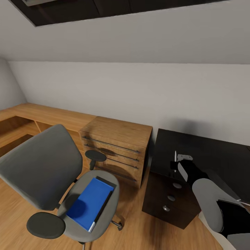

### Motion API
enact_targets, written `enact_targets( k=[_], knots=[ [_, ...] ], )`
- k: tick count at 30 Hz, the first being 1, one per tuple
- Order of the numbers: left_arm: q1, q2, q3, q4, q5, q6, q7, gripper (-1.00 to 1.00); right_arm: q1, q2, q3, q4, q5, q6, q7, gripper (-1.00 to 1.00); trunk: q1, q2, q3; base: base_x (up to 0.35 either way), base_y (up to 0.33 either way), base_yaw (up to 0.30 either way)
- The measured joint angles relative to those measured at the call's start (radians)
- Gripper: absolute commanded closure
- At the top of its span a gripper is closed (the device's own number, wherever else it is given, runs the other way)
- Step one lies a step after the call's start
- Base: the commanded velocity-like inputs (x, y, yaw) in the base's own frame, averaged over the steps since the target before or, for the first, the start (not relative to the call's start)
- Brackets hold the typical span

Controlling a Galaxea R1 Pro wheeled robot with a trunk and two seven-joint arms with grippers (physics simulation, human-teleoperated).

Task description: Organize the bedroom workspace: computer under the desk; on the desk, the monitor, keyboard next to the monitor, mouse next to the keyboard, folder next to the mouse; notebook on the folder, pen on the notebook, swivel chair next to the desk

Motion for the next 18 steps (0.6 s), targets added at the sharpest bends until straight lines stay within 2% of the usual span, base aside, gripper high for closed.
enact_targets(
  k=[18],
  knots=[
    [0.000,0.004,0.001,0.006,-0.001,0.000,-0.002,-1.00,0.000,0.000,0.001,0.000,0.000,0.000,-0.001,1.00,0.000,0.000,0.000,0.000,0.000,0.000]
  ],
)
